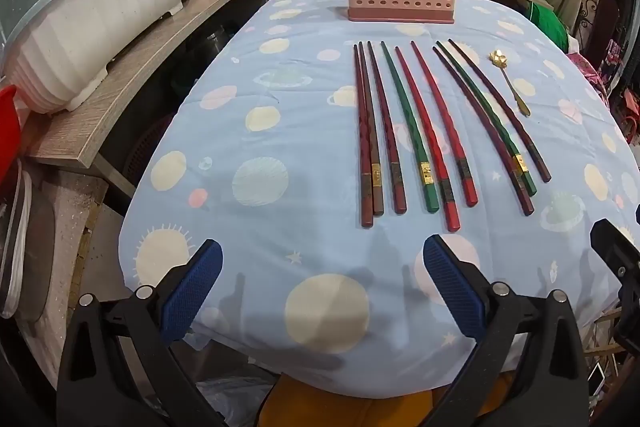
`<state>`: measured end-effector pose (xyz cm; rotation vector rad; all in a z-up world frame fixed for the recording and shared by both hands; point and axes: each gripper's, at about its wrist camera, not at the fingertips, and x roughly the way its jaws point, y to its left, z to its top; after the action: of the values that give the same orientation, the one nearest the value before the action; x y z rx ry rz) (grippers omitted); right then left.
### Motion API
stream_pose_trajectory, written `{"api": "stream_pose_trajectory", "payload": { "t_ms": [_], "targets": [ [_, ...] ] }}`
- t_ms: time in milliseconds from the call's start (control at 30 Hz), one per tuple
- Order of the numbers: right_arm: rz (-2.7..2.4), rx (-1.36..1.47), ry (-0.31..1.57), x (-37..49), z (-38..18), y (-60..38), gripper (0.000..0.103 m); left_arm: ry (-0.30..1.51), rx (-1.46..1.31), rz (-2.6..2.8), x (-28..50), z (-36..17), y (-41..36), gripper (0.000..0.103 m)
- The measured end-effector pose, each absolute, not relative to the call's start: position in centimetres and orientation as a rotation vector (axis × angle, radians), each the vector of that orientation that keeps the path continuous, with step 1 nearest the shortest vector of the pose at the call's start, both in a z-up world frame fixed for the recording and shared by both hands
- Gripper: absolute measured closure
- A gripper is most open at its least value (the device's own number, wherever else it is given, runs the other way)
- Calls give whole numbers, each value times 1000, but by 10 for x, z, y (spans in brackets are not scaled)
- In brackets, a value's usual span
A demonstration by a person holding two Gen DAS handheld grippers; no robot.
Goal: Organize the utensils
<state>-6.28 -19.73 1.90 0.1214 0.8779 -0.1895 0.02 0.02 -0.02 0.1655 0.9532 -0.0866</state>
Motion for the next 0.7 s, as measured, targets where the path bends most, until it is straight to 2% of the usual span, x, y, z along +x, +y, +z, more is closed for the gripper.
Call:
{"api": "stream_pose_trajectory", "payload": {
  "t_ms": [700],
  "targets": [
    [-191,132,890,-63,17,-196,7,940,176,-86,-1,1,0,7]
  ]
}}
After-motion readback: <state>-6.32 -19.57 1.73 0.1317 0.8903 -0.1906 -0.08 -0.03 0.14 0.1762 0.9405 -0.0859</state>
